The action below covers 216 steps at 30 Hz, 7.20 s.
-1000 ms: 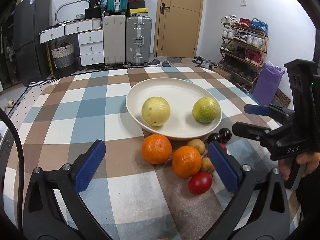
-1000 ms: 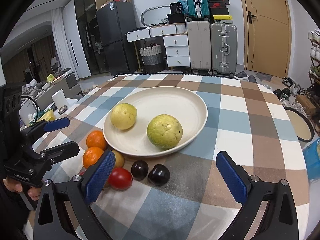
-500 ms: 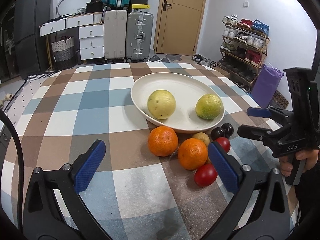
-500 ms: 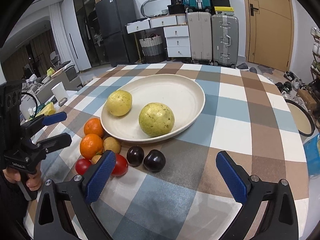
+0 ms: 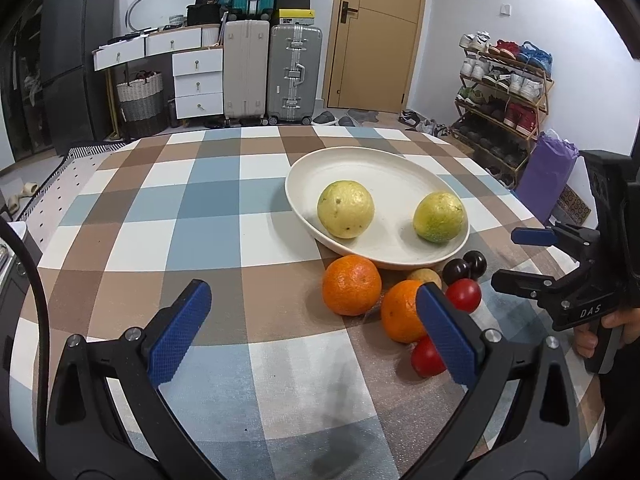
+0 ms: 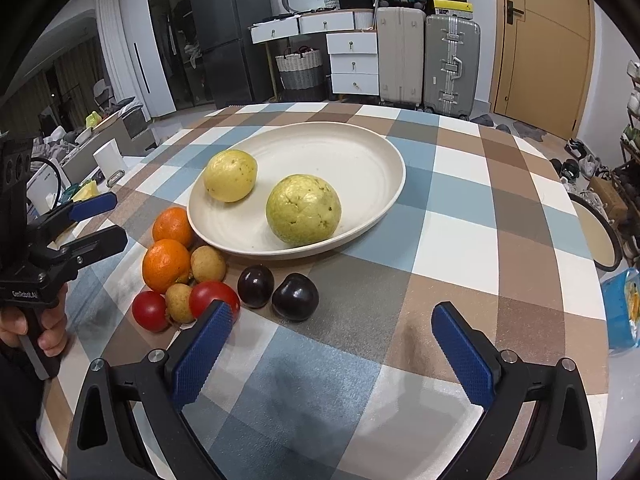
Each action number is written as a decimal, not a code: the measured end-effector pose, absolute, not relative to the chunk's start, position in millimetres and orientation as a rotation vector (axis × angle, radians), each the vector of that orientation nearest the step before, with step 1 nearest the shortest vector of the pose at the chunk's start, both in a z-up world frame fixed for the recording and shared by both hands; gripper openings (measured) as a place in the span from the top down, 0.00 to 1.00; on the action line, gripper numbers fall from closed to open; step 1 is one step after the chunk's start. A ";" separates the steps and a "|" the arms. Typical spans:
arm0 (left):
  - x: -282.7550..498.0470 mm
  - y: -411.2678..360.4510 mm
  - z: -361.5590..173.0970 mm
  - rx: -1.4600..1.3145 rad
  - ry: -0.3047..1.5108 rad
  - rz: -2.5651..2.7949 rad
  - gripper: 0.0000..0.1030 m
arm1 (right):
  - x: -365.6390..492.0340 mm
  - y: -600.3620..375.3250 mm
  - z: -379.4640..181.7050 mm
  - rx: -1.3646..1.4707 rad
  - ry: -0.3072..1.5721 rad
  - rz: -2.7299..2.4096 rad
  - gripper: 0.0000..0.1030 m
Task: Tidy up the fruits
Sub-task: 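Withdraw both open tools from the plate back toward the fruit cluster, then lower the right tool onto a dark purple plum and close it, then grasp an orange with the left tool while the right tool holds the plum, then carry the plum and orange over the plate and open both tools to drop them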
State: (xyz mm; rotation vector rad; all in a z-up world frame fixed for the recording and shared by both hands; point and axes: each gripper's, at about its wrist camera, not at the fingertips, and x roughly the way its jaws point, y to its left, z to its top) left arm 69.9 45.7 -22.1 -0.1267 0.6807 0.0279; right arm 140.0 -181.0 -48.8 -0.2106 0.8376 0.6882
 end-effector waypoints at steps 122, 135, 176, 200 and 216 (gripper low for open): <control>96.9 60.2 -29.6 -0.258 0.714 -0.072 0.70 | 132.7 -167.0 -39.8 -0.267 0.768 0.745 0.74; 94.5 50.7 -24.4 -0.176 0.717 -0.026 0.85 | 133.4 -176.5 -23.7 -0.176 0.689 0.750 0.74; 111.5 33.6 7.1 -0.127 0.659 -0.013 0.64 | 142.3 -180.8 -10.0 -0.095 0.664 0.746 0.74; 152.4 -1.8 -17.4 -0.102 0.679 -0.077 0.64 | 191.3 -160.4 -15.8 -0.034 0.702 0.700 0.74; 154.4 -3.7 -25.2 -0.080 0.689 -0.076 0.64 | 203.9 -165.0 -36.5 -0.047 0.750 0.629 0.74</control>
